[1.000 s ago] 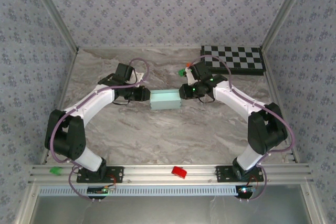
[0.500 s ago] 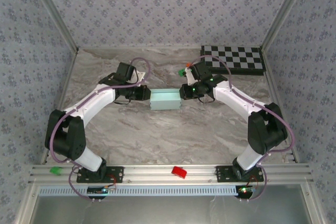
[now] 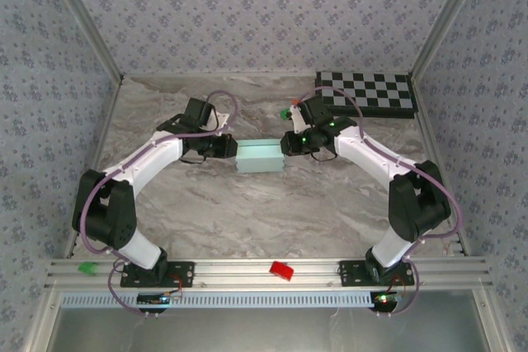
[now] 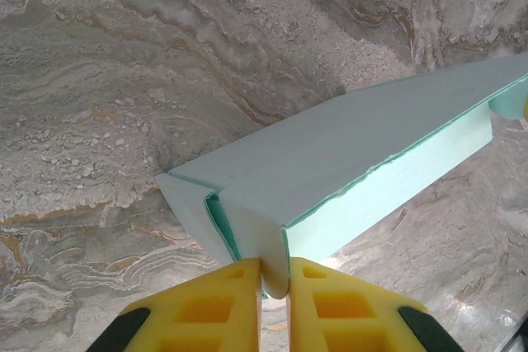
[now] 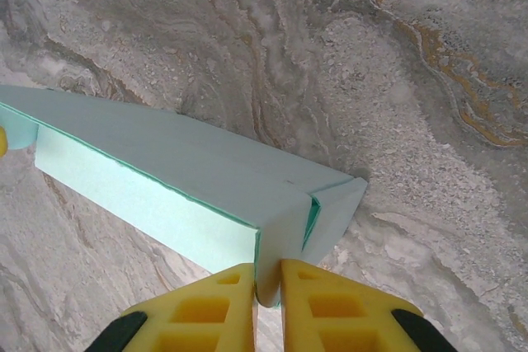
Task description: Fold the paper box
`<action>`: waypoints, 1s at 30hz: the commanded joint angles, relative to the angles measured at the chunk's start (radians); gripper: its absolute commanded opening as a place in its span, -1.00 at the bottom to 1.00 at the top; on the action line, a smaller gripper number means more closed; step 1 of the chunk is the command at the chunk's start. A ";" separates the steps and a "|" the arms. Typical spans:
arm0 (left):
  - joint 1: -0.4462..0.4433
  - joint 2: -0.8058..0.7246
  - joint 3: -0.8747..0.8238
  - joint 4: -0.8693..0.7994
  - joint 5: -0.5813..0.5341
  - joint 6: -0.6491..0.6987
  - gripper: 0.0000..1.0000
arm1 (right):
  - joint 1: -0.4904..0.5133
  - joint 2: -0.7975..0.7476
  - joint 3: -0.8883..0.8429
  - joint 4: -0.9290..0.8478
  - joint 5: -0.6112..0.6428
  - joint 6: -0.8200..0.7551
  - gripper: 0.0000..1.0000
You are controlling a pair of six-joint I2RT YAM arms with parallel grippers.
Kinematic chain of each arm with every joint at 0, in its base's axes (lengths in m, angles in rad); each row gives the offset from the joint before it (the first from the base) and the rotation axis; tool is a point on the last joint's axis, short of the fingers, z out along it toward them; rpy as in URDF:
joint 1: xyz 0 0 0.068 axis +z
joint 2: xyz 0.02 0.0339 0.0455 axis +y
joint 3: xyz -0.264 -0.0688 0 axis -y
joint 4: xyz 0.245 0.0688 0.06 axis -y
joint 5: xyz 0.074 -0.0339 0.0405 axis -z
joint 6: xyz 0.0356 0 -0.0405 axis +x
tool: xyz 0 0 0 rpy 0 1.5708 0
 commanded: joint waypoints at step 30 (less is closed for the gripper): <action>-0.018 0.017 0.036 -0.029 -0.004 0.013 -0.70 | 0.001 0.024 0.030 0.002 -0.048 0.030 -0.69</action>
